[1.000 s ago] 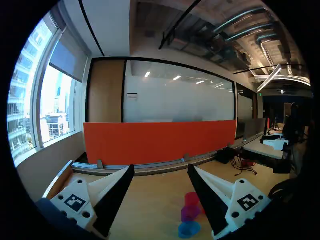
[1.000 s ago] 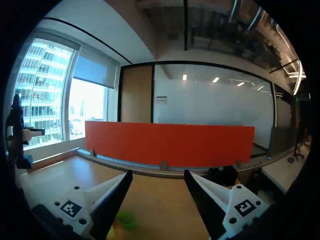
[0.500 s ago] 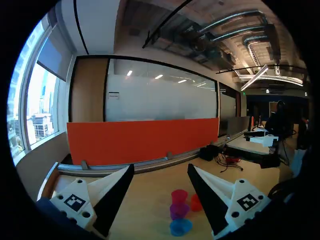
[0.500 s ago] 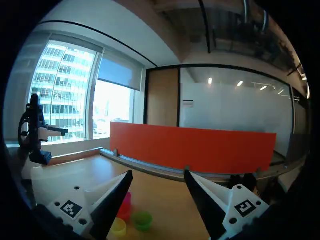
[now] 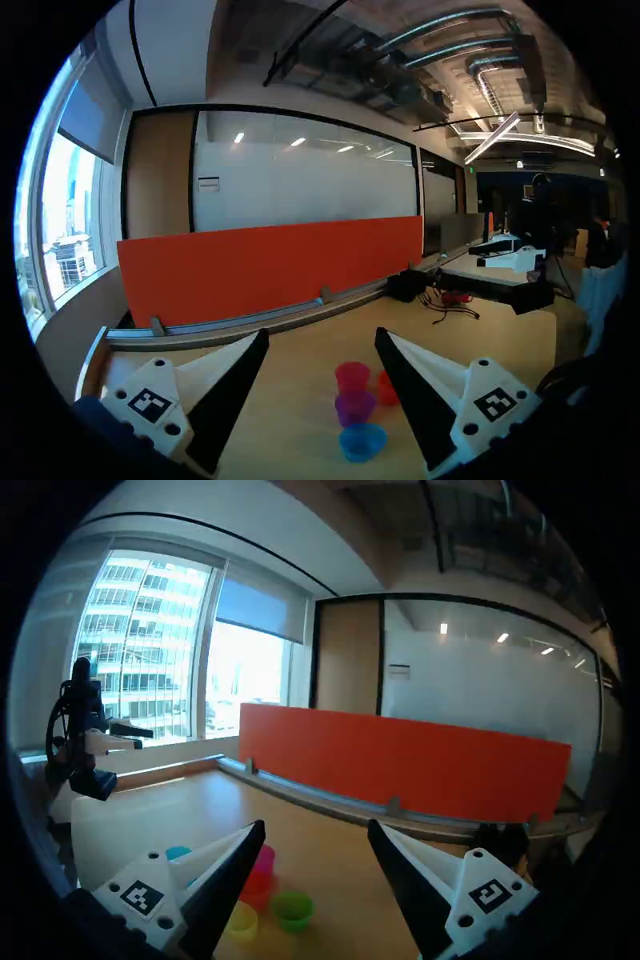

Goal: Pour water

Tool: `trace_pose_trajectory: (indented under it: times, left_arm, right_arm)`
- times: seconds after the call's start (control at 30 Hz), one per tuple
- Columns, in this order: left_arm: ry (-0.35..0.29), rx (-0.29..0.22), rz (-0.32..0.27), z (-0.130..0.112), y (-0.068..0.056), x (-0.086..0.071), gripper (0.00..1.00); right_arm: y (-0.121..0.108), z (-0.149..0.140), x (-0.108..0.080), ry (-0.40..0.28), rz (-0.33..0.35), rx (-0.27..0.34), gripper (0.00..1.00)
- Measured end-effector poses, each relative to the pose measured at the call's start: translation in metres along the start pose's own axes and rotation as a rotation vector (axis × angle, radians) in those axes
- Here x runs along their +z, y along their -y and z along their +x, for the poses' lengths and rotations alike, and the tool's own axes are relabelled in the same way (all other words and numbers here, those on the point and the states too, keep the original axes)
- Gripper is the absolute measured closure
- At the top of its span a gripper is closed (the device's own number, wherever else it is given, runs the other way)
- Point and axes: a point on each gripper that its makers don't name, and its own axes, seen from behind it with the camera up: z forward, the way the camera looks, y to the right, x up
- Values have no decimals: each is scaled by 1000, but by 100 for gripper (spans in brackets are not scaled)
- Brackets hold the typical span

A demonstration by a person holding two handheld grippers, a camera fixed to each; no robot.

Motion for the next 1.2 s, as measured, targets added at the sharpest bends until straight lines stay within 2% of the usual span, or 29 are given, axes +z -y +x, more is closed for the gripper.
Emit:
trace_pose_trajectory:
  times: [0.27,0.67,1.2]
  left_arm:
    - [20,-1,-13,-25,-1,1,1]
    - [51,5,-27,-59,0,1,1]
    - [100,6,-79,-104,-13,2,1]
  right_arm:
    - [-1,-25,5,52,32,-24,0]
    - [-1,-54,11,104,68,-14,0]
    - [0,-97,21,181,98,-18,0]
